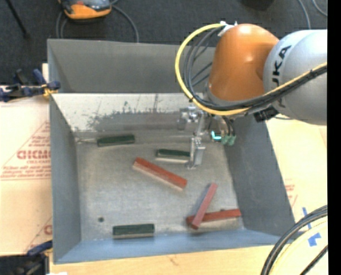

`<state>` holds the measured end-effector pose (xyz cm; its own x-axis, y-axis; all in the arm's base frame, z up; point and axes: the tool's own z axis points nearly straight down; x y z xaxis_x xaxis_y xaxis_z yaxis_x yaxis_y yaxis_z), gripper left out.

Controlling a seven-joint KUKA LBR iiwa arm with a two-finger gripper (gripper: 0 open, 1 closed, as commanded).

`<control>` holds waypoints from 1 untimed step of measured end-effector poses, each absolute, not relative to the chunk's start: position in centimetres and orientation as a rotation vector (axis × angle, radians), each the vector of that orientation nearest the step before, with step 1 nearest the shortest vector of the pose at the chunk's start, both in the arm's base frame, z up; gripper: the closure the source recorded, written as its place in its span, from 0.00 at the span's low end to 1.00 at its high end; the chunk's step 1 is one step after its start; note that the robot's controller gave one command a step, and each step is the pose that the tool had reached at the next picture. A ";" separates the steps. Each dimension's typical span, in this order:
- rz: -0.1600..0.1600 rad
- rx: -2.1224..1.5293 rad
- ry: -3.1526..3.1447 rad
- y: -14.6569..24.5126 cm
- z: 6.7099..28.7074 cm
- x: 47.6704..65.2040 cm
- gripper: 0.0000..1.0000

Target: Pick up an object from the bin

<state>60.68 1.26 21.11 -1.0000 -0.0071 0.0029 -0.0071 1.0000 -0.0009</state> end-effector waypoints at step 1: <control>0.001 0.011 -3.147 1.3 21.6 60.8 0.00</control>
Offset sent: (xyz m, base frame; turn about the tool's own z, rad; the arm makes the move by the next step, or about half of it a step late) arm -0.0168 -0.0355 -0.1411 -0.0856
